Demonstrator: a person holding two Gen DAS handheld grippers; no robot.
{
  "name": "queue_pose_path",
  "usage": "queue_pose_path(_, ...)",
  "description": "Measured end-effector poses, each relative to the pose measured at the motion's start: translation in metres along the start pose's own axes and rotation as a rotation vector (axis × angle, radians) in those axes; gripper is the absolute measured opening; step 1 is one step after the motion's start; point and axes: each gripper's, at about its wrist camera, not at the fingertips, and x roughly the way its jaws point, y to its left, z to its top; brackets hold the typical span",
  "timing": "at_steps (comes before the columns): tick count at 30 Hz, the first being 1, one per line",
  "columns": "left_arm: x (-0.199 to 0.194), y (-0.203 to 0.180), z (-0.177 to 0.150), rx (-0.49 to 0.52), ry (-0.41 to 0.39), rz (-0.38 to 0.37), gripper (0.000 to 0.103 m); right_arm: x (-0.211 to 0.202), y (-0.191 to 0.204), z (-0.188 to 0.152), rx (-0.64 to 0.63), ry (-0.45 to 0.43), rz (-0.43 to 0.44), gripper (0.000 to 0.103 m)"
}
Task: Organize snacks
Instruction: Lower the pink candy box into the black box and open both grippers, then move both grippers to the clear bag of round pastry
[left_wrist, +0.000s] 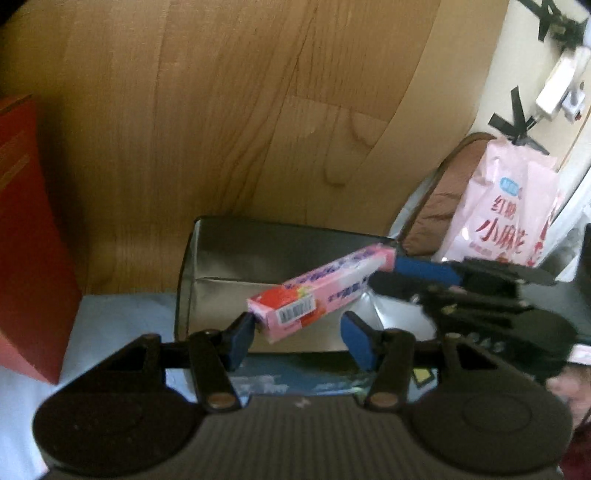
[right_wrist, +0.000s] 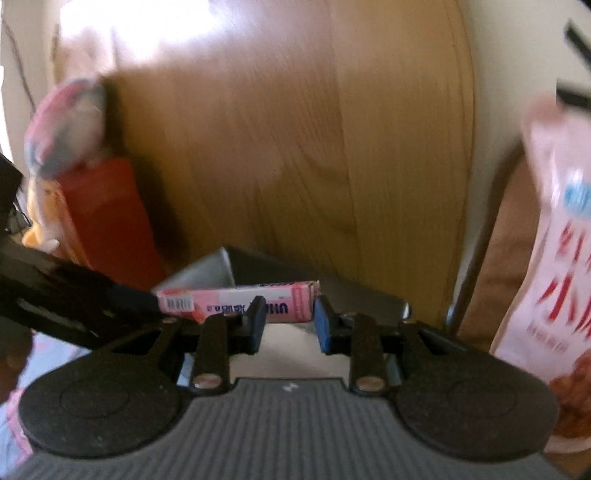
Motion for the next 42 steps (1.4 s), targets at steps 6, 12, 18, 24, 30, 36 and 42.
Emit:
queue_pose_path(6, -0.038, 0.009, -0.022, 0.016, -0.073, -0.005, 0.067, -0.04, -0.008, -0.015, 0.04, -0.096, -0.086, 0.053)
queue_pose_path(12, -0.068, 0.034, -0.081, -0.042, -0.106, 0.034, 0.075, -0.088, 0.025, -0.064, 0.132, -0.054, 0.214, 0.052)
queue_pose_path(18, -0.059, 0.022, -0.119, -0.043, -0.086, 0.102, 0.069, -0.044, 0.058, -0.1, 0.183, 0.086, 0.201, 0.048)
queue_pose_path(24, -0.082, 0.011, -0.17, -0.123, -0.071, 0.024, 0.069, -0.067, 0.067, -0.12, 0.225, 0.095, 0.215, 0.048)
queue_pose_path(30, -0.109, -0.005, -0.214, -0.073, -0.125, 0.016, 0.069, -0.104, 0.086, -0.15, 0.219, 0.082, 0.235, 0.048)
queue_pose_path(36, -0.153, 0.009, -0.223, -0.086, -0.209, -0.01, 0.077, -0.133, 0.083, -0.156, 0.31, -0.039, 0.226, 0.049)
queue_pose_path(42, -0.171, 0.046, -0.222, -0.235, -0.211, -0.084, 0.078, -0.14, 0.11, -0.146, 0.145, -0.044, 0.227, 0.049)
